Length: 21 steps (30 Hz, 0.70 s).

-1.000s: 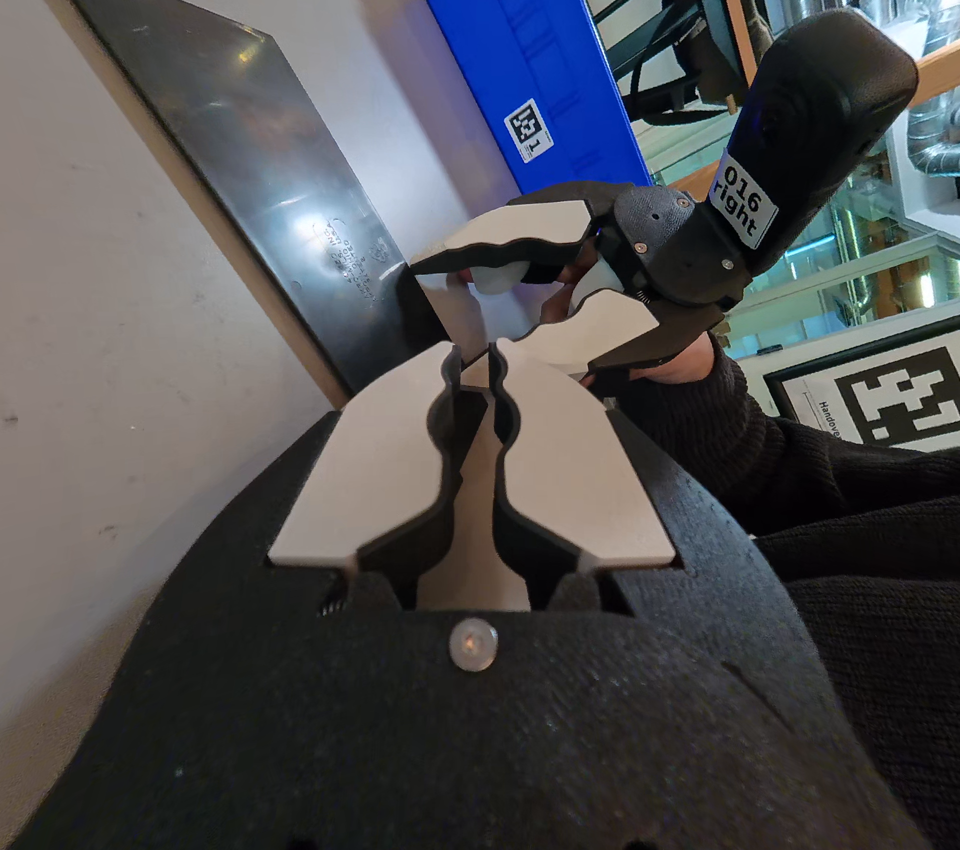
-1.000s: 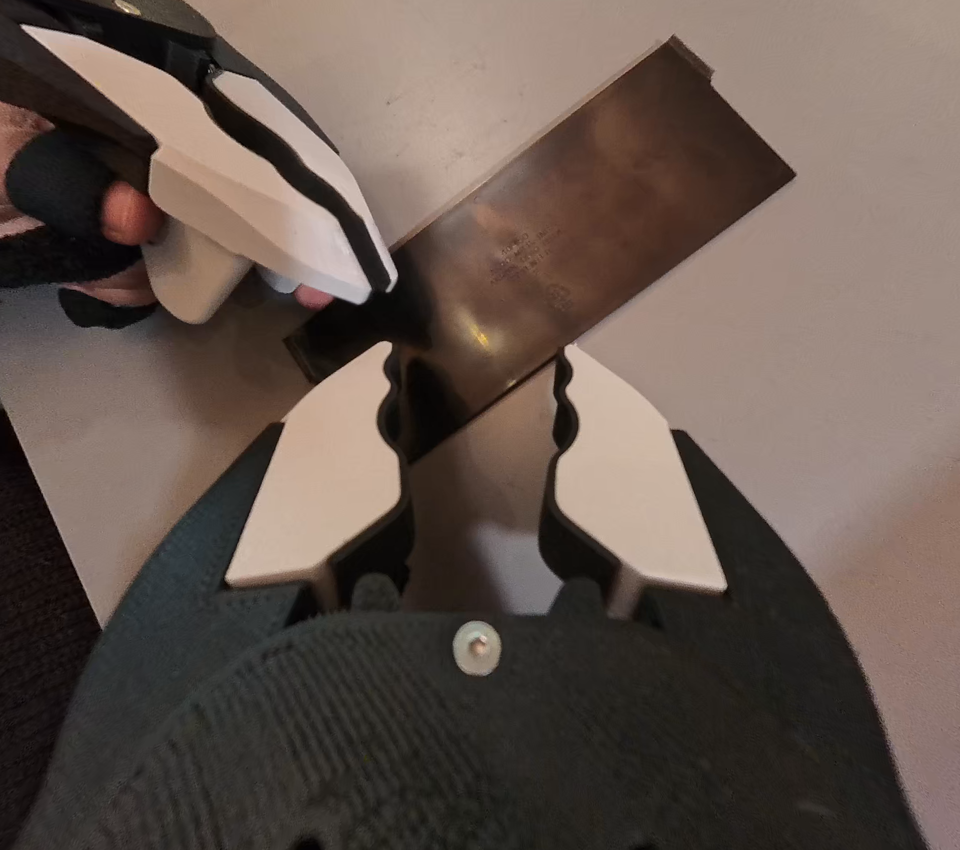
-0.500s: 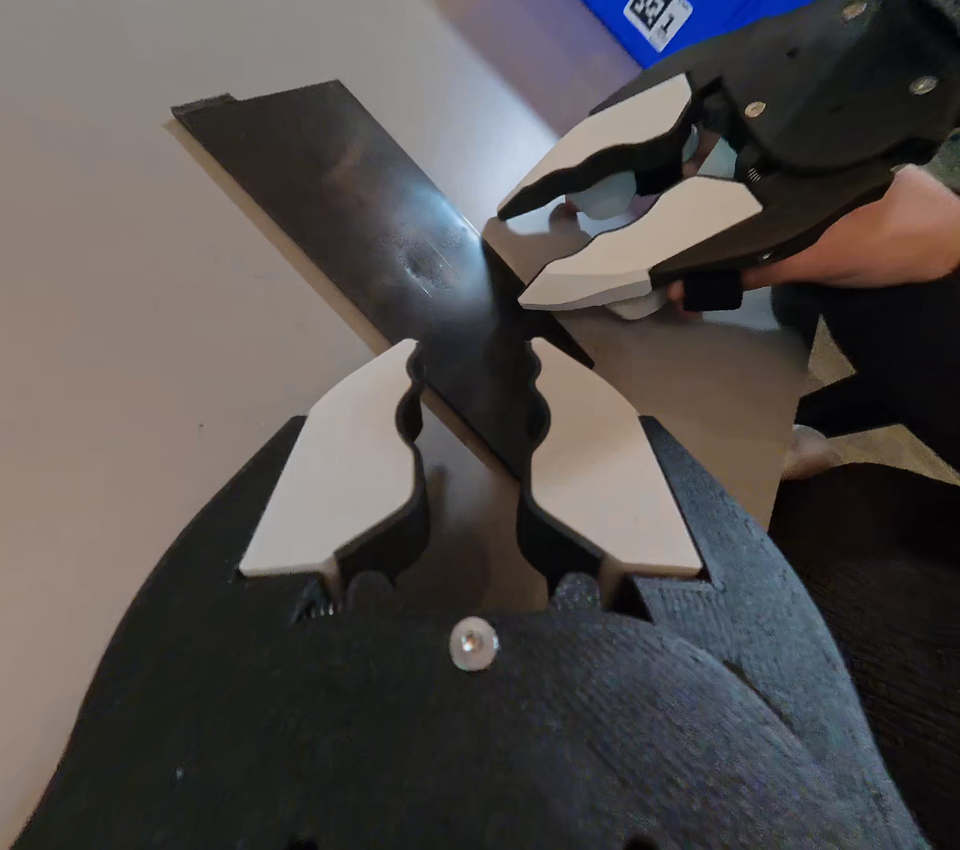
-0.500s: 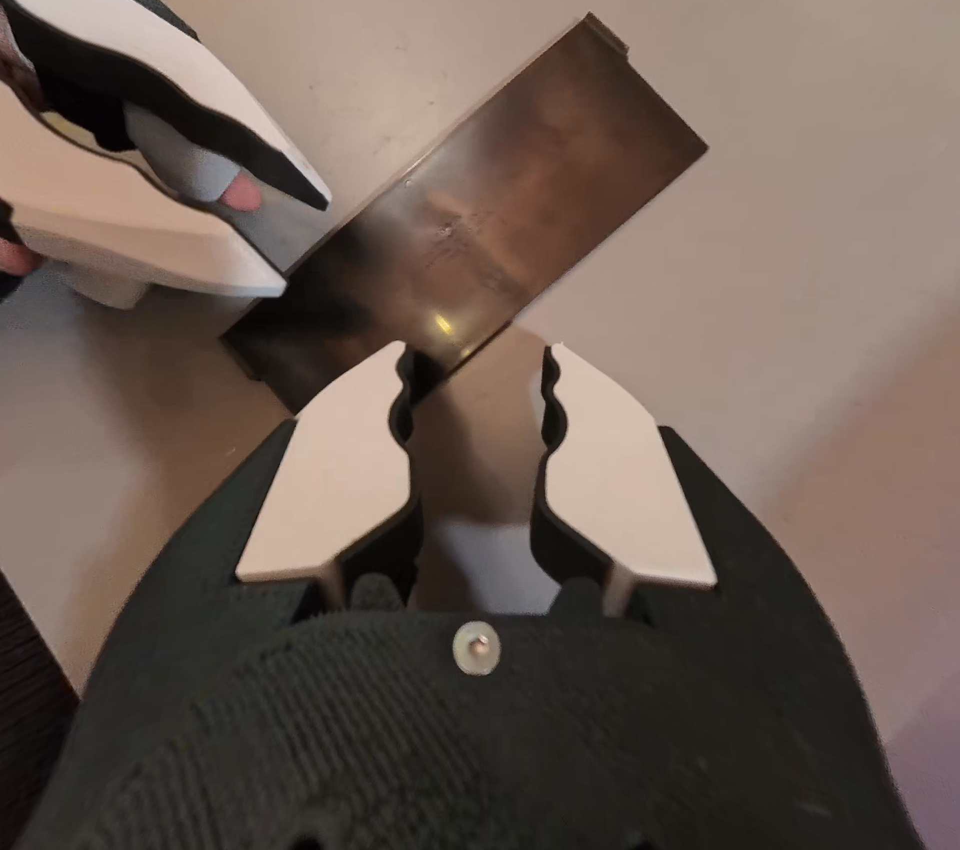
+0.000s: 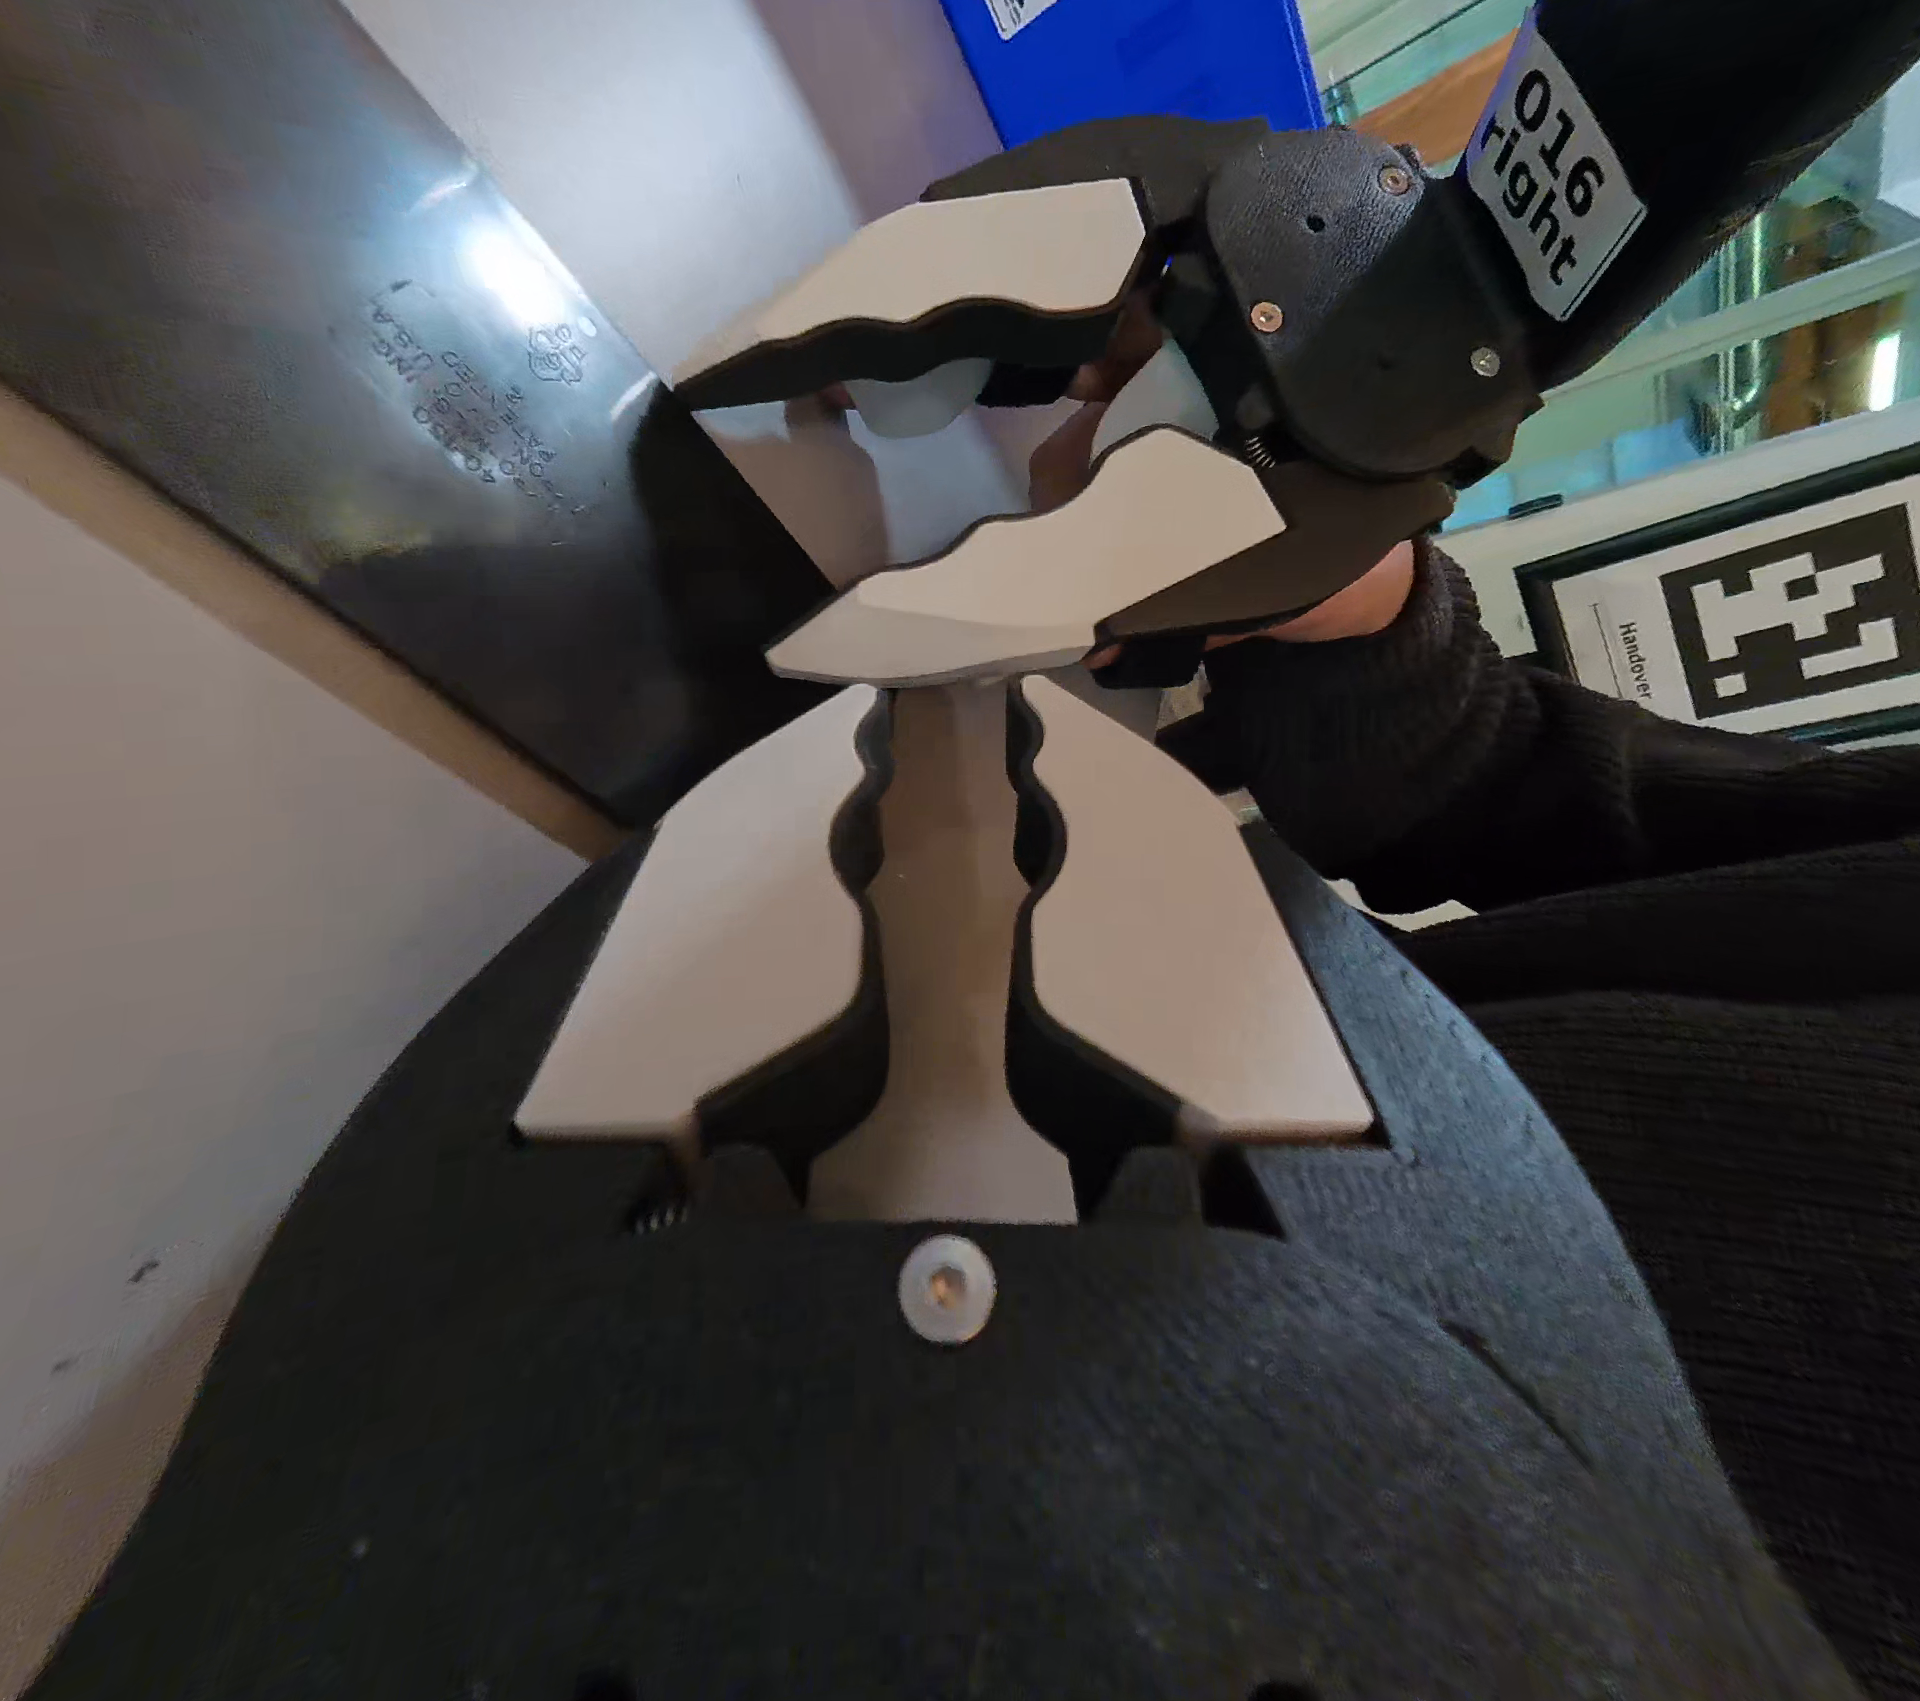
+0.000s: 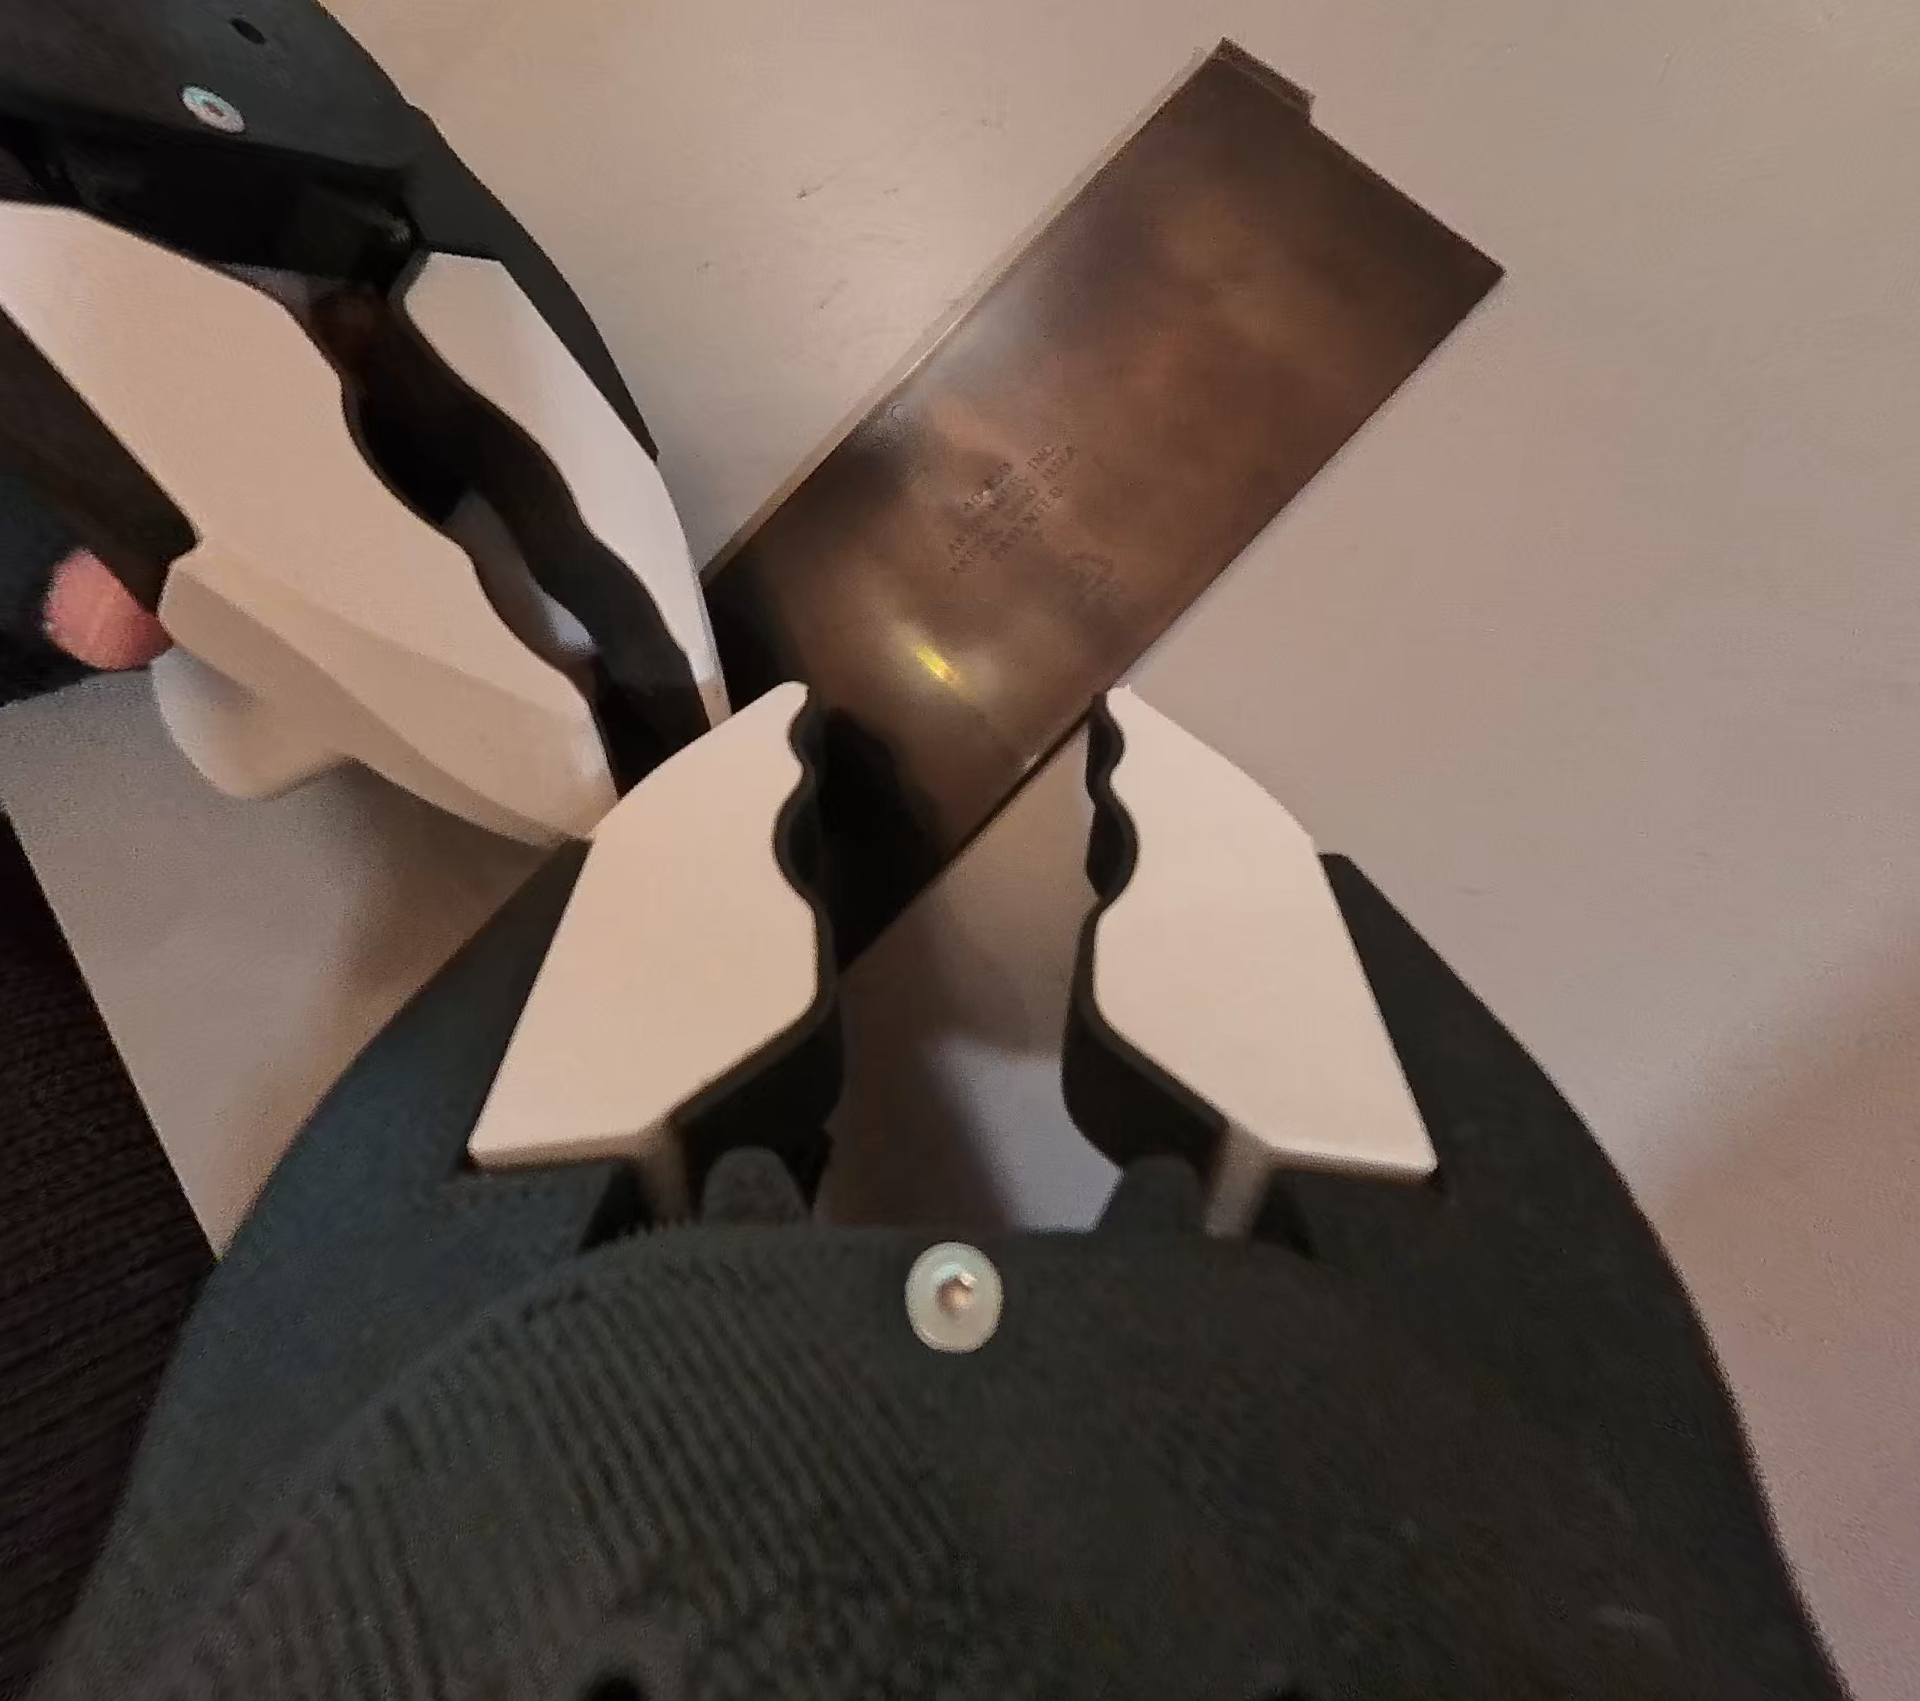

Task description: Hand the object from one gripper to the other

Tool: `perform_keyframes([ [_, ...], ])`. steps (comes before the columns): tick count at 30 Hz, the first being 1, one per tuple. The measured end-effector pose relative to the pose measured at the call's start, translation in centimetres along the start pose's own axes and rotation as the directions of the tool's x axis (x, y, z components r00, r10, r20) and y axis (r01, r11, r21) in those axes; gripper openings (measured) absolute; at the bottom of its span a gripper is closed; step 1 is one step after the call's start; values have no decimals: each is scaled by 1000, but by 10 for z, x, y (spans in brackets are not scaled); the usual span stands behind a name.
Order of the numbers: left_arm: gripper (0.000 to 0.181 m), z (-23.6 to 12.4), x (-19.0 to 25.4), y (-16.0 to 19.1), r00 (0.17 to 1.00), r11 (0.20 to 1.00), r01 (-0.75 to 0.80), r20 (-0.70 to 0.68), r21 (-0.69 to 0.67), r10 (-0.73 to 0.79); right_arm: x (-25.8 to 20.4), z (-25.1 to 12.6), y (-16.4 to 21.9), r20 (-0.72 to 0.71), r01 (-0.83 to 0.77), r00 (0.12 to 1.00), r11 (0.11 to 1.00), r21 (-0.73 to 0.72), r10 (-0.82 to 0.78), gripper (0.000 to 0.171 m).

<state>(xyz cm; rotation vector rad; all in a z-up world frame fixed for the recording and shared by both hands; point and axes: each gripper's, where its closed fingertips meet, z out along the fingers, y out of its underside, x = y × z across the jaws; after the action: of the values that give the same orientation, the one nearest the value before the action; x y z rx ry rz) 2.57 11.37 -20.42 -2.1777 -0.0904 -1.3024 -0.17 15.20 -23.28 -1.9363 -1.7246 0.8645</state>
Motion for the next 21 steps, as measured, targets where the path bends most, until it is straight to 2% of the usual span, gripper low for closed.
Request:
perform_keyframes([
  [6,17,-7,-6,-4,1000,1000,-15,22,10,15,3,-2,-1,22,-23,999,1000,15,23,44],
  [12,15,-20,-21,-7,965,986,-160,203,-37,165,6,-4,-1,36,-41,999,999,26,40,38],
  [16,27,-25,-29,-3,878,940,-306,337,-153,340,7,-4,-2,48,-53,998,998,31,51,36],
  [19,39,-28,-41,1,730,860,-415,456,-296,509,7,-4,-1,47,-46,998,999,28,45,35],
  [21,43,-25,-40,5,711,846,-422,459,-326,532,7,-4,-1,45,-45,998,999,25,44,35],
])
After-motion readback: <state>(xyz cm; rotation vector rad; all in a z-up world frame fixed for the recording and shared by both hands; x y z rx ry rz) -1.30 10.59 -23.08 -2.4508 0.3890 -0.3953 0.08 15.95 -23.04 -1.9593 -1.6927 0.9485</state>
